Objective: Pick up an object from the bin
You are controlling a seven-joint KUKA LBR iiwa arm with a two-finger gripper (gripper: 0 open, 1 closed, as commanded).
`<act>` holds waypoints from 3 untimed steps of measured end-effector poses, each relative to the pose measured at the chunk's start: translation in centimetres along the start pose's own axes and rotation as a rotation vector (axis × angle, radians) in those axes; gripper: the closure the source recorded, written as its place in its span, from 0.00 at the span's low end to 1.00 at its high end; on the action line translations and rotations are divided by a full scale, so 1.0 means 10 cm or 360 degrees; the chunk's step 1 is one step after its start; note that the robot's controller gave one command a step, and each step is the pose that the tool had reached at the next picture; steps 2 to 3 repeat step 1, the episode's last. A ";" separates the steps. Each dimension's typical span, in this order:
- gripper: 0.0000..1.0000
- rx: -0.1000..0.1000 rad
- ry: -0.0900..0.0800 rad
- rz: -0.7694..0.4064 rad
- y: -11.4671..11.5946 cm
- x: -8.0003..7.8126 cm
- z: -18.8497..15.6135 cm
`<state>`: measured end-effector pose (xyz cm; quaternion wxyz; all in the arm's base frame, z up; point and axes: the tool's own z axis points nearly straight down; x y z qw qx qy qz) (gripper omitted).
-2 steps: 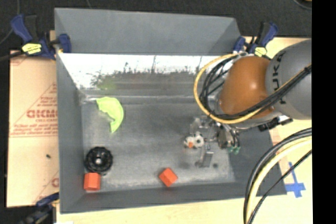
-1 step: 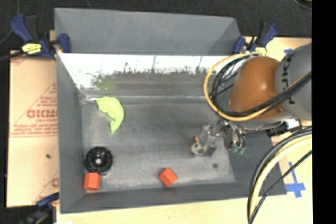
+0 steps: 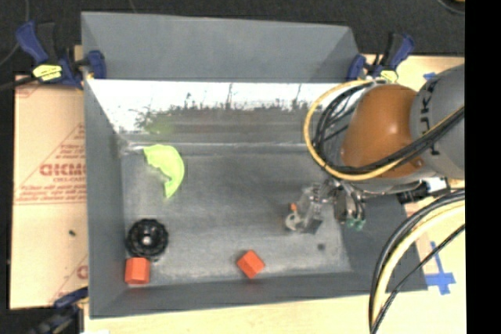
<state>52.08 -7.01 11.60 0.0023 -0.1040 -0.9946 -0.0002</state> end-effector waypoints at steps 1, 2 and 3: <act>1.00 -0.0001 -0.0008 -0.0001 0.03 -0.12 -0.91; 1.00 -0.0001 -0.0008 -0.0001 0.03 -0.12 -0.91; 1.00 -0.0001 -0.0008 -0.0001 0.03 -0.12 -0.91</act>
Offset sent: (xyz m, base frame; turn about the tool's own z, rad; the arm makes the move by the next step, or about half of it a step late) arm -0.0101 -0.0213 0.1549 0.0264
